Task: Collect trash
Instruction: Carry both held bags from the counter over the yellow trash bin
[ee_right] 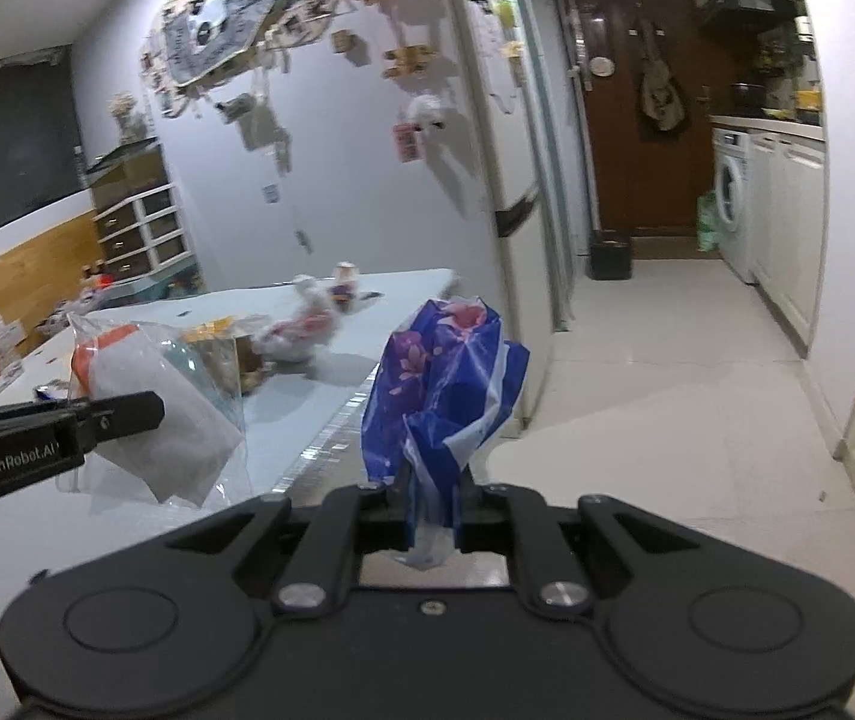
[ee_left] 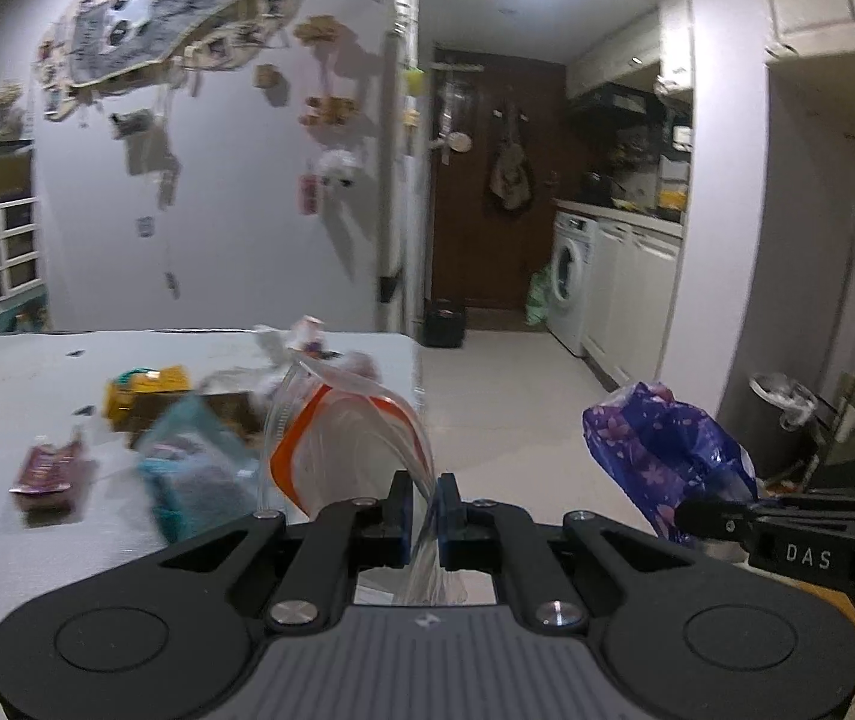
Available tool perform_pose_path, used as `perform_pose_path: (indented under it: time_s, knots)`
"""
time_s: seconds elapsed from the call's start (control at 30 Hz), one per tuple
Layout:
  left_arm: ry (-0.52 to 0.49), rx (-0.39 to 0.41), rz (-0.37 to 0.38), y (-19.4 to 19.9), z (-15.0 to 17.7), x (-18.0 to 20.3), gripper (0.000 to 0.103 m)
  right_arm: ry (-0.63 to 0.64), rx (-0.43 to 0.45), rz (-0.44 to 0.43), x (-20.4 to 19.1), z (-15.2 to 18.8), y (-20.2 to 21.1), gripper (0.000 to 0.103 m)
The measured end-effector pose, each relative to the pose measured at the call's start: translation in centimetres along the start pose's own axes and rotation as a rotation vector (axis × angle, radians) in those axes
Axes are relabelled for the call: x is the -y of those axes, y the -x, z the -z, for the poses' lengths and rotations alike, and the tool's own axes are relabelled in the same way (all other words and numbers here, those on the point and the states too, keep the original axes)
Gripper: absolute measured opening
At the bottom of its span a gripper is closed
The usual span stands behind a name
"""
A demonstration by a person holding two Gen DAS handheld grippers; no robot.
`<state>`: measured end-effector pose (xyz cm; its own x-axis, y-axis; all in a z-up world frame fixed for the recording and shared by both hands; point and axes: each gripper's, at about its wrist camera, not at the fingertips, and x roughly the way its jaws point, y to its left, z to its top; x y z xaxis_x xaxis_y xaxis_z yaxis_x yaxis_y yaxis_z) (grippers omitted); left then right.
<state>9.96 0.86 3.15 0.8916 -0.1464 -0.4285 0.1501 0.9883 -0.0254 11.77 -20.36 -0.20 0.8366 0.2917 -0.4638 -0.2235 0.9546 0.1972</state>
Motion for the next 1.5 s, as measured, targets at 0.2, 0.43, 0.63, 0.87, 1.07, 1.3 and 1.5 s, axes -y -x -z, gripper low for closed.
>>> perform_pose_path:
  time_s: [0.2,0.43,0.63,0.87,1.07,1.3,1.5]
  knots:
    - [-0.031,-0.042,0.054,-3.0,0.2,3.6,0.008,-0.026,-0.010,0.076,4.0,0.6,0.5,0.011]
    - [-0.052,-0.096,0.116,-7.0,0.6,7.7,0.008,-0.069,-0.032,0.153,8.7,1.7,0.7,0.011]
    - [-0.074,-0.146,0.166,-10.9,0.5,11.0,0.008,-0.103,-0.064,0.209,12.1,2.2,-0.3,0.011]
    - [-0.086,-0.234,0.213,-16.8,1.4,14.1,0.008,-0.151,-0.127,0.266,15.2,3.2,-3.6,0.011]
    - [-0.078,-0.352,0.222,-22.6,4.1,15.0,0.008,-0.202,-0.215,0.295,17.3,4.9,-7.9,0.011]
    - [-0.051,-0.500,0.211,-28.6,9.1,14.3,0.008,-0.246,-0.332,0.289,18.9,8.2,-13.2,0.011]
    - [-0.020,-0.610,0.186,-31.9,13.2,12.8,0.008,-0.285,-0.474,0.274,20.2,12.0,-17.6,0.011]
